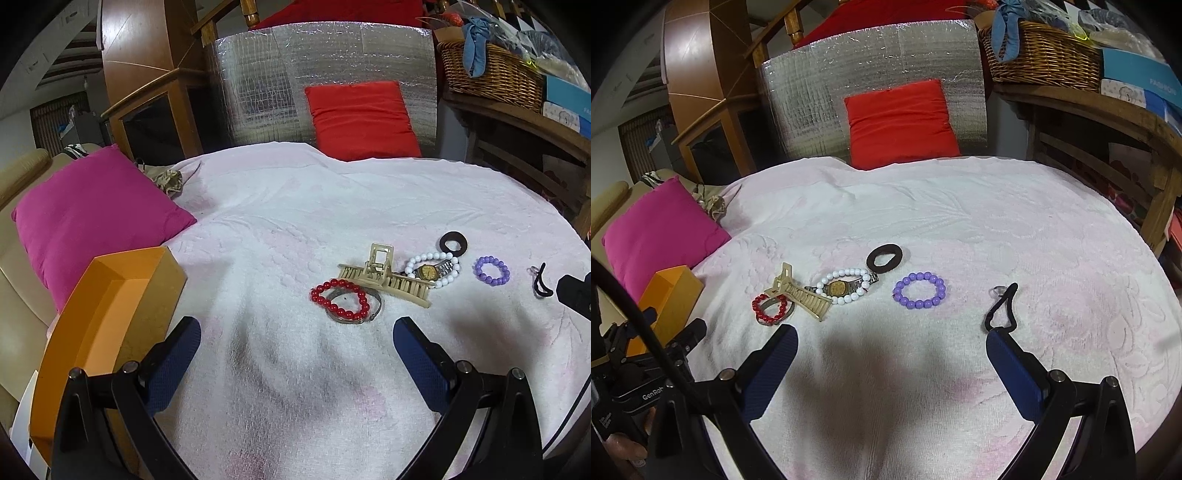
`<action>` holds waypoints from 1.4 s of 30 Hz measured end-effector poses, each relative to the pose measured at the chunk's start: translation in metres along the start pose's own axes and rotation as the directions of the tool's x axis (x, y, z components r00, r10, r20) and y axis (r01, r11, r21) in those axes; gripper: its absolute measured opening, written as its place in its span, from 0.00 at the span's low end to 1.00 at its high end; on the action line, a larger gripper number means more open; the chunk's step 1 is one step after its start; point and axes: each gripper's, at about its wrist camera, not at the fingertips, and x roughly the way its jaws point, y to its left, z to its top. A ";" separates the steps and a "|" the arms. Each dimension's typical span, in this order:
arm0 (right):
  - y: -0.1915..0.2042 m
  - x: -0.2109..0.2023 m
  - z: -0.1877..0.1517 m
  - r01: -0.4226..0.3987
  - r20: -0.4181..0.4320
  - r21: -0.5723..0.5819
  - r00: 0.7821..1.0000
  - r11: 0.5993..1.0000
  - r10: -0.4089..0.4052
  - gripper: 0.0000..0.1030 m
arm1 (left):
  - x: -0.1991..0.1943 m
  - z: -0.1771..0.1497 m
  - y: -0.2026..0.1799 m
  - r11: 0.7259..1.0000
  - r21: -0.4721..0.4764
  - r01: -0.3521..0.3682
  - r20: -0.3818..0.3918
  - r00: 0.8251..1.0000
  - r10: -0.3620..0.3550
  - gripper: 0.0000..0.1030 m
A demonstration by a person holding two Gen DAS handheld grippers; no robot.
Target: Organize jewelry
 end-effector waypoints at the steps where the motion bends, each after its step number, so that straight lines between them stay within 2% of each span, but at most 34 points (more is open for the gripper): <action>1: 0.000 0.000 0.000 0.000 0.001 0.000 1.000 1.000 0.000 1.00 | 0.000 0.000 -0.001 1.000 0.001 -0.001 0.000 1.000 0.001 1.00; 15: 0.001 0.000 0.000 -0.015 -0.001 0.013 1.000 1.000 0.015 1.00 | -0.009 0.002 0.011 1.000 -0.024 -0.011 0.026 1.000 0.012 1.00; 27: 0.023 0.009 -0.001 -0.035 -0.012 -0.020 0.999 0.999 0.035 1.00 | -0.011 0.002 0.032 0.998 -0.055 -0.030 0.030 0.999 0.031 1.00; 34: 0.016 0.012 0.002 -0.004 -0.003 -0.016 1.000 1.000 0.004 1.00 | 0.002 0.004 0.032 0.996 -0.083 0.014 -0.012 1.000 -0.015 1.00; 42: -0.022 0.022 0.014 0.040 -0.024 0.083 0.999 0.996 -0.038 1.00 | 0.030 0.017 0.016 0.990 -0.118 0.078 -0.034 0.996 -0.082 1.00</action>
